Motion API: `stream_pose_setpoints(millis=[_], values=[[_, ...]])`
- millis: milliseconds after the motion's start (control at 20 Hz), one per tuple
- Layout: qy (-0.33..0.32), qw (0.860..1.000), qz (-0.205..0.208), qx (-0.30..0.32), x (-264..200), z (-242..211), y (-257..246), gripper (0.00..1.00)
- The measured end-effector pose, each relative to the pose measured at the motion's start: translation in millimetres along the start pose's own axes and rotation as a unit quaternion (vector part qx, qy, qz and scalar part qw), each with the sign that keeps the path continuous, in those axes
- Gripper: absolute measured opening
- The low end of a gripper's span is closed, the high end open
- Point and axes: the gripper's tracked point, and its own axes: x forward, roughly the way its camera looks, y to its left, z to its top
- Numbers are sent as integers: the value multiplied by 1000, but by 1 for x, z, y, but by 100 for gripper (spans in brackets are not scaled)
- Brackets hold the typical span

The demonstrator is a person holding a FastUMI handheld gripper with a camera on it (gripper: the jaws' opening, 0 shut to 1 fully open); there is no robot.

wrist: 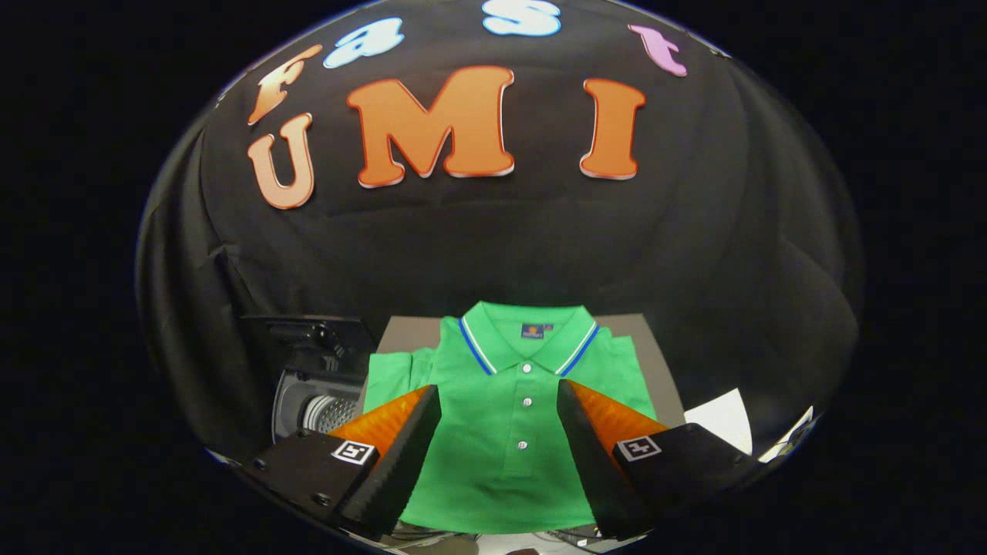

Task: Put the clothes into the washing machine and then close the washing machine lid.

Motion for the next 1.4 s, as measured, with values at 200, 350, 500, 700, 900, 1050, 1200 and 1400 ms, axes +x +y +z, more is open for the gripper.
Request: stream_pose_setpoints(millis=[200, 350, 500, 700, 900, 1050, 1200, 1400], values=[[111, 994, 21, 14, 31, -31, -1, 98], [165, 986, -2, 11, 45, -43, -16, 98], [216, 976, 0, 0, 54, -60, -15, 98], [256, 967, 7, -6, 60, -67, -13, 98], [254, 967, 10, -13, 60, -66, -15, 99], [256, 967, 12, -13, 60, -66, -12, 77], [244, 969, 31, 7, 56, -63, -5, 44], [210, 976, 56, 27, 53, -59, -4, 10]])
